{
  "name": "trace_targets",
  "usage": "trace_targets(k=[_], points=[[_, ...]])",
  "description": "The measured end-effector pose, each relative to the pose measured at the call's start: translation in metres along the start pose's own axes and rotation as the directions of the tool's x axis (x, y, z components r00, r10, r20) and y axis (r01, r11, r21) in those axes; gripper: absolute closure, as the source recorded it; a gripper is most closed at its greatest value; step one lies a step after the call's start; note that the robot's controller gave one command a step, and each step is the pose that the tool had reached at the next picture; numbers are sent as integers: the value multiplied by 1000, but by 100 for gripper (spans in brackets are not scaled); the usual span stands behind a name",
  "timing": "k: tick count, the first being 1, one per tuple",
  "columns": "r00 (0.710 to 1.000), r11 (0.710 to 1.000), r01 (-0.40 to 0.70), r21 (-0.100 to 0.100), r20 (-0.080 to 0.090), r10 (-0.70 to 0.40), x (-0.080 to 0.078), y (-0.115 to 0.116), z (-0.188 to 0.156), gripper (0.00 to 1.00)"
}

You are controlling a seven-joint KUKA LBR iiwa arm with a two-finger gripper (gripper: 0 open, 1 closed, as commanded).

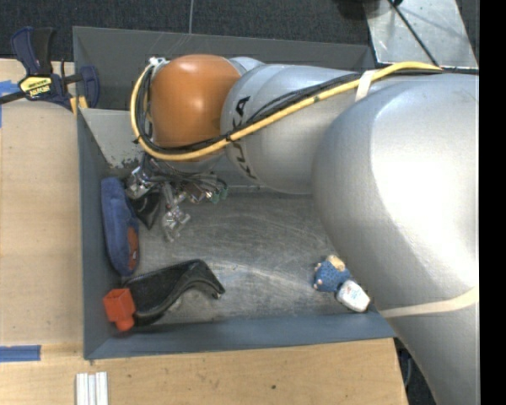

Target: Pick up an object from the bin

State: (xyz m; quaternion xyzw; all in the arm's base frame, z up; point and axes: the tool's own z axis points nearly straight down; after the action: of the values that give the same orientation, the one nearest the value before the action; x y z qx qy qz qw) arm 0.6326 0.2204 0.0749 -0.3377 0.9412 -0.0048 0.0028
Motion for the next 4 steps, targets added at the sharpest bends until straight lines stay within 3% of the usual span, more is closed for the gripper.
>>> trace_targets(k=[1, 2, 3, 4], points=[[997, 997, 83, 9, 5, -83, -8, 6, 0, 0], [993, 993, 117, -4, 7, -117, 1, 2, -9, 0], [961, 961, 276, 8, 11, -276, -3, 2, -1, 0], [956, 956, 292, 9, 11, -292, -5, 2, -1, 0]])
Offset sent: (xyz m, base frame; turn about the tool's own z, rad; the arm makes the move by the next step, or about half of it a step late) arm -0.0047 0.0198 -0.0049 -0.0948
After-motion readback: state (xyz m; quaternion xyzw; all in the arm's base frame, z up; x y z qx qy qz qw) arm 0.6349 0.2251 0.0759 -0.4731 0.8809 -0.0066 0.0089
